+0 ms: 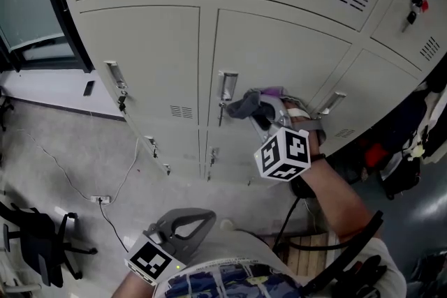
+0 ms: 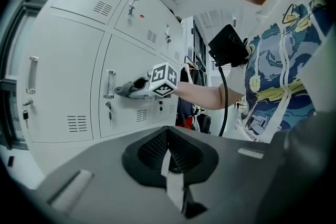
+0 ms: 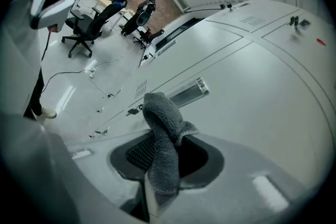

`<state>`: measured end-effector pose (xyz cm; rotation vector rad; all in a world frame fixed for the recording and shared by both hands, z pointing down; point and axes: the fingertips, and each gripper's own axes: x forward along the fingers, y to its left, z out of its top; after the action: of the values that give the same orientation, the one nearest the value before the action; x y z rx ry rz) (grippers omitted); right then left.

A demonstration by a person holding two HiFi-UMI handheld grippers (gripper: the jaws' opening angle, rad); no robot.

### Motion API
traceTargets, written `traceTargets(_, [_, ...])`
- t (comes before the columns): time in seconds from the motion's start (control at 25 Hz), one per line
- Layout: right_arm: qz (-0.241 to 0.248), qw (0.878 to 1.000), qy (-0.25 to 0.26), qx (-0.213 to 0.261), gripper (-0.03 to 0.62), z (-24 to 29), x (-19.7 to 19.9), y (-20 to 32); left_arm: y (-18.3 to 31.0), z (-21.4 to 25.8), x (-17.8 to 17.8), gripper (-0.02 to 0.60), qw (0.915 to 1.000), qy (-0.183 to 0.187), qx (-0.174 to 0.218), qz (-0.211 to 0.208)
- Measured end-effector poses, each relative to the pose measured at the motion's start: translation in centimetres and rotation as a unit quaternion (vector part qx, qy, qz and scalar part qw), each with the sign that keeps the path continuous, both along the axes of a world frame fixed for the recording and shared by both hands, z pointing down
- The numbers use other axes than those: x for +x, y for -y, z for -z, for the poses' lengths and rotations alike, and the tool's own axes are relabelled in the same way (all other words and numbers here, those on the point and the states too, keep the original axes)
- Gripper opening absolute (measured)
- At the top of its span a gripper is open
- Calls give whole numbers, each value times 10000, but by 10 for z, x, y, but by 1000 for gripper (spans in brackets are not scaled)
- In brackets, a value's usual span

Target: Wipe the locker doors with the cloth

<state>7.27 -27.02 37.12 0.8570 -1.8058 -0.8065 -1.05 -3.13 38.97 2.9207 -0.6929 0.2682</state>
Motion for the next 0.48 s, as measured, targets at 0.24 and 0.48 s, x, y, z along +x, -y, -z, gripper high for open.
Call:
traceTargets(0.24, [15,9991,-40,-410,114,-57,0,0,4,0,1,3,10000,36,-58,50])
traceTargets(0.48, [-1,9972,-75,-744,114,-109,0,0,6,-3,1,3,9998,89,-111,104])
